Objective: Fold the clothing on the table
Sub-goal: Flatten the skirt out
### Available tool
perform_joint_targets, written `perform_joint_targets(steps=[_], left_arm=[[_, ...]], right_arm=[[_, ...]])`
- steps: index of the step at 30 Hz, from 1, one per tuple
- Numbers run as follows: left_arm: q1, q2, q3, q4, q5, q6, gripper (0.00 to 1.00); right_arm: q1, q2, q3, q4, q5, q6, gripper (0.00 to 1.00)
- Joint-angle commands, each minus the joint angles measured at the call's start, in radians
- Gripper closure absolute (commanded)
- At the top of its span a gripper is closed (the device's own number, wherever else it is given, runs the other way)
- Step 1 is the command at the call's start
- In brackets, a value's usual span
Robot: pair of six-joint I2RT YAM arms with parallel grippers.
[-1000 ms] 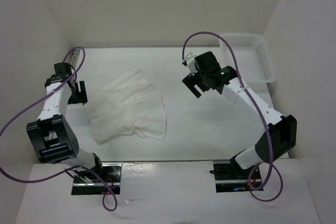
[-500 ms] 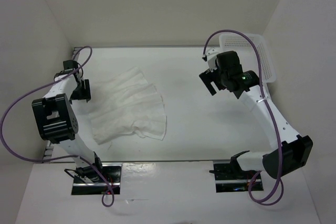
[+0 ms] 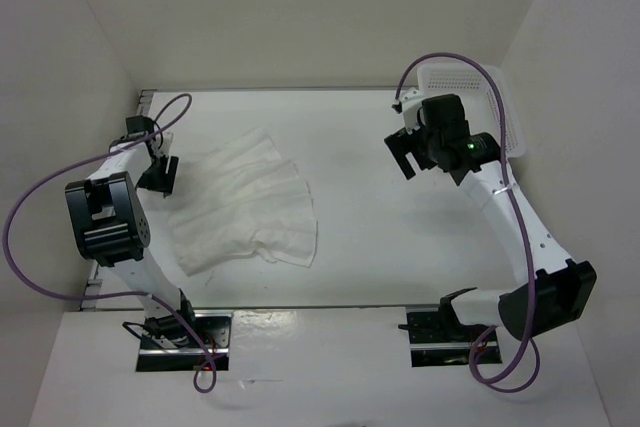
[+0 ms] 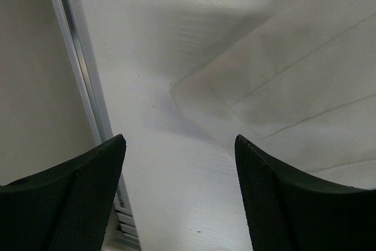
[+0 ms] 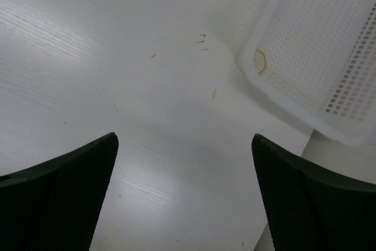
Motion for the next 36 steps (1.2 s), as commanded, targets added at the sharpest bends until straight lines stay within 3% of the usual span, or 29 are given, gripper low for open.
perform_joint_targets(steps=[1,6,11,18,22,26,28,32,36], left_arm=[[0.011,0.009,-0.019,0.037,0.039,0.147,0.19],[0.011,0.009,-0.030,0.037,0.068,0.270,0.26],[0.020,0.027,-0.020,0.028,0.108,0.359,0.39],[0.020,0.082,-0.020,-0.009,0.129,0.399,0.53],[0.020,0.069,-0.043,-0.020,0.167,0.433,0.51],[0.020,0.033,-0.066,-0.011,0.177,0.487,0.32],[0.020,0.024,-0.066,0.000,0.177,0.499,0.30],[0.020,0.035,-0.076,0.000,0.177,0.519,0.30],[0.020,0.053,-0.067,-0.012,0.198,0.519,0.45]], right_arm=[[-0.021,-0.016,0.045,-0.013,-0.026,0.022,0.02],[-0.043,-0.025,0.045,-0.013,-0.044,0.022,0.02],[-0.061,-0.034,0.045,-0.013,-0.044,0.022,0.02],[-0.083,-0.025,0.073,-0.022,-0.063,0.031,0.02],[-0.092,-0.016,0.082,-0.031,-0.074,0.031,0.02],[-0.101,-0.007,0.091,-0.040,-0.096,0.031,0.02],[-0.112,-0.007,0.091,-0.040,-0.106,0.040,0.02],[-0.130,-0.007,0.100,-0.040,-0.124,0.040,0.02],[-0.139,-0.007,0.100,-0.050,-0.133,0.040,0.02]])
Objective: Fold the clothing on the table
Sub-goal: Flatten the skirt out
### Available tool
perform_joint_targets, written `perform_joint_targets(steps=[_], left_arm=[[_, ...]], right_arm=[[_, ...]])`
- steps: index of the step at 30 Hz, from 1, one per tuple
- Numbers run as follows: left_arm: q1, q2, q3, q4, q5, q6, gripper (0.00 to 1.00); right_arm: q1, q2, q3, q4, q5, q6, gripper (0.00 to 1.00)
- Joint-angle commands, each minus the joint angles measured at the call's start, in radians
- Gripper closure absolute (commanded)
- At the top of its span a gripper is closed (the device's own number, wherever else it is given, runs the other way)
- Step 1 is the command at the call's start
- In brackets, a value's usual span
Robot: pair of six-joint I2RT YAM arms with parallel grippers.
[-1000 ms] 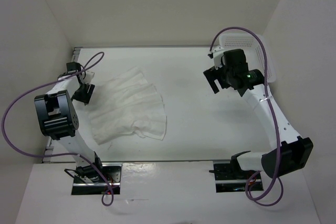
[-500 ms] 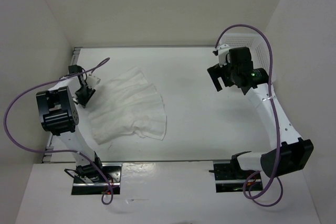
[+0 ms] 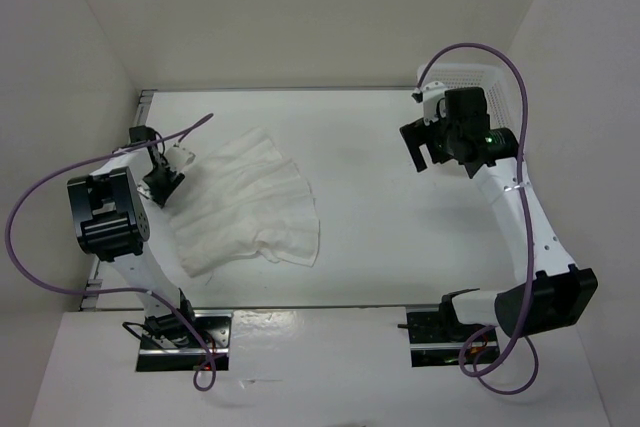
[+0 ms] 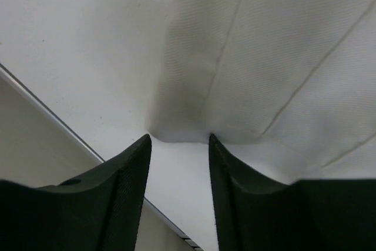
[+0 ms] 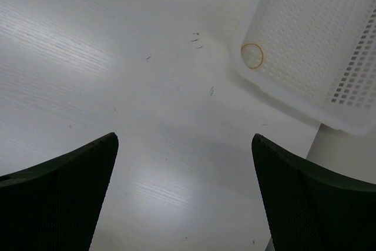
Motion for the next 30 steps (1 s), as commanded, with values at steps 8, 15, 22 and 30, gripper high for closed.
perform_joint_targets(steps=[8,15,22,30], left_arm=[[0.002,0.033,0.014,-0.081,0.125,-0.018,0.97],[0.002,0.044,0.103,-0.188,0.246,-0.055,1.00],[-0.007,0.035,0.274,-0.340,0.439,-0.098,1.00],[-0.097,0.010,0.256,-0.304,0.366,-0.127,0.71]], right_arm=[[-0.043,-0.025,0.038,-0.011,-0.042,0.014,0.02],[-0.052,-0.044,0.020,-0.011,-0.061,0.023,0.02],[-0.052,-0.053,0.019,-0.011,-0.081,0.023,0.02],[-0.052,-0.073,0.001,-0.011,-0.101,0.023,0.02]])
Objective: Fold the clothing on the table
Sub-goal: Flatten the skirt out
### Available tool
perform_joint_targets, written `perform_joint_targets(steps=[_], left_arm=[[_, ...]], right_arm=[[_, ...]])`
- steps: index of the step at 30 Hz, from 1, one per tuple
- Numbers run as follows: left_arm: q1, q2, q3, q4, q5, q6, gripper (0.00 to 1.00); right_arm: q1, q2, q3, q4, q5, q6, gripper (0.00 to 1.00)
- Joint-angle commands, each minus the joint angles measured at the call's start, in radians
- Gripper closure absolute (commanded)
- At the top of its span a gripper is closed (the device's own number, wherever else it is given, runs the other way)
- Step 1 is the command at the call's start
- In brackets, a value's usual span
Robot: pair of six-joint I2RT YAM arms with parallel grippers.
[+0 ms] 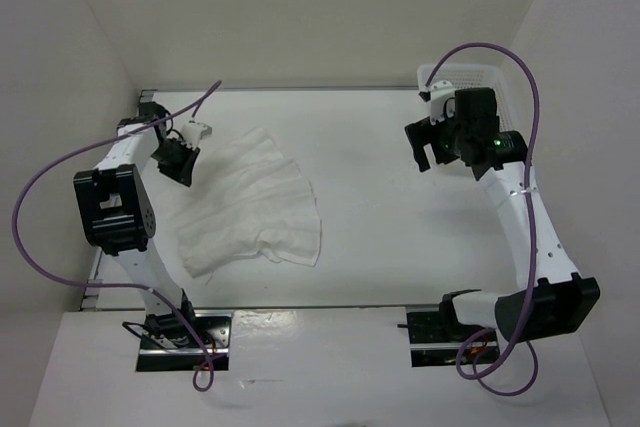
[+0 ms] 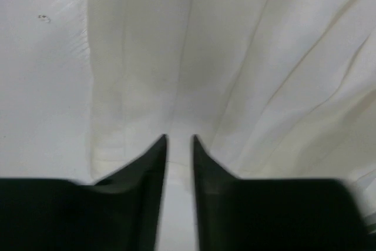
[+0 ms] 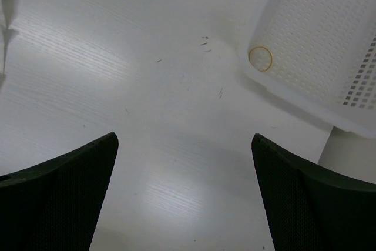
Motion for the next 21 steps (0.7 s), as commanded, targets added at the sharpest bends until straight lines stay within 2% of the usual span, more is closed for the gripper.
perform_joint_targets(steps=[1,3,4,8,12,21], left_arm=[[-0.020,-0.049,-0.025,0.006,-0.023,-0.022,0.58],[-0.020,-0.071,-0.076,0.042,-0.115,-0.011,0.41],[-0.020,-0.081,-0.091,0.070,-0.143,-0.002,0.29],[-0.010,-0.082,-0.136,0.121,-0.258,0.009,0.12],[0.009,-0.091,-0.172,0.182,-0.309,0.018,0.03],[0.040,-0.051,-0.195,0.236,-0.336,0.073,0.02]], right_arm=[[-0.007,-0.046,-0.001,-0.004,-0.027,0.010,0.02],[-0.007,-0.057,-0.001,-0.004,-0.027,0.010,0.02],[-0.007,-0.057,-0.001,-0.004,-0.036,0.010,0.02],[-0.026,-0.066,-0.010,-0.004,-0.066,0.001,0.02],[-0.026,-0.075,-0.020,-0.004,-0.066,0.001,0.02],[-0.035,-0.086,-0.020,-0.013,-0.075,0.001,0.02]])
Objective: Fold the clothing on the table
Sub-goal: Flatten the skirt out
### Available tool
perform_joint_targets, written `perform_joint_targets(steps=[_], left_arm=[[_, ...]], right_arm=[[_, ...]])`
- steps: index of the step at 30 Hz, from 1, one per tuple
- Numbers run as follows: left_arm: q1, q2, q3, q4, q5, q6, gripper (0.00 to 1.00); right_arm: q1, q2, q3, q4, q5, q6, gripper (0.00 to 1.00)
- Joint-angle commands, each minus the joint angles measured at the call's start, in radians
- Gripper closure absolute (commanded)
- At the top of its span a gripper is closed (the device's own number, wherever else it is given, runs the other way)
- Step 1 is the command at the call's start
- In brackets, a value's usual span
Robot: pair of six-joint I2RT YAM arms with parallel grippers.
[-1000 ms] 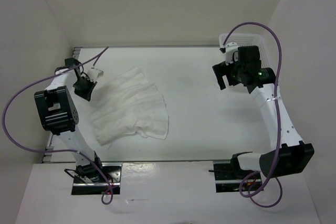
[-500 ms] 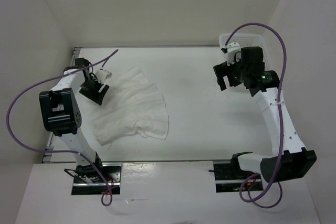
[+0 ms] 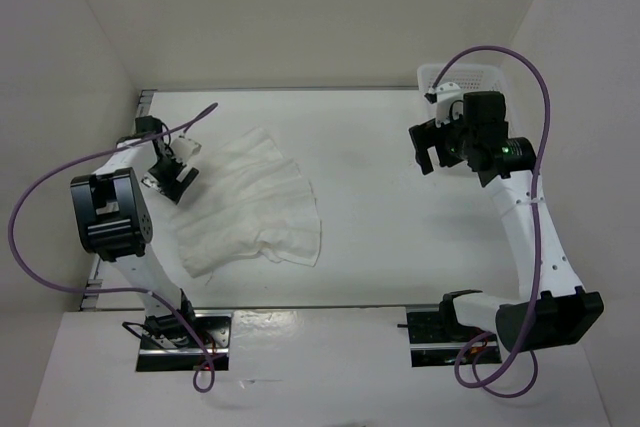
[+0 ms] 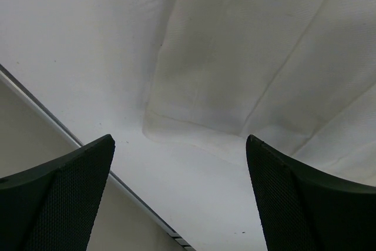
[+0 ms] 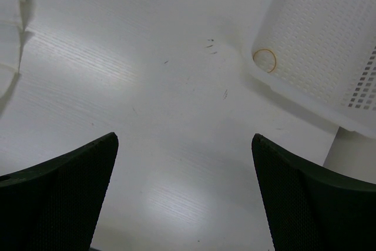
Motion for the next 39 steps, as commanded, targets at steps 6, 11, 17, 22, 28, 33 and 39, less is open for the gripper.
perform_joint_targets(steps=[6,11,17,22,28,33,39], left_arm=[[0.093,0.068,0.023,0.028,0.014,0.075,0.02],[0.127,0.120,0.043,0.009,0.067,0.093,0.06],[0.127,0.169,0.032,0.009,0.099,0.093,0.12],[0.127,0.192,0.023,-0.026,0.135,0.093,0.74],[0.127,0.174,-0.026,-0.044,0.135,0.093,1.00],[0.127,0.164,0.043,-0.139,0.230,0.067,1.00],[-0.008,0.164,0.259,-0.317,0.392,-0.025,1.00]], right_arm=[[-0.043,-0.032,-0.002,-0.009,-0.036,0.001,0.02],[-0.066,-0.012,0.018,-0.019,-0.056,0.001,0.02],[-0.097,0.006,0.049,-0.038,-0.104,0.001,0.02],[-0.106,0.025,0.067,-0.049,-0.104,0.001,0.02],[-0.106,0.025,0.067,-0.049,-0.104,0.010,0.02],[-0.106,0.015,0.058,-0.040,-0.113,0.010,0.02],[-0.106,0.035,0.104,-0.100,-0.240,-0.031,0.02]])
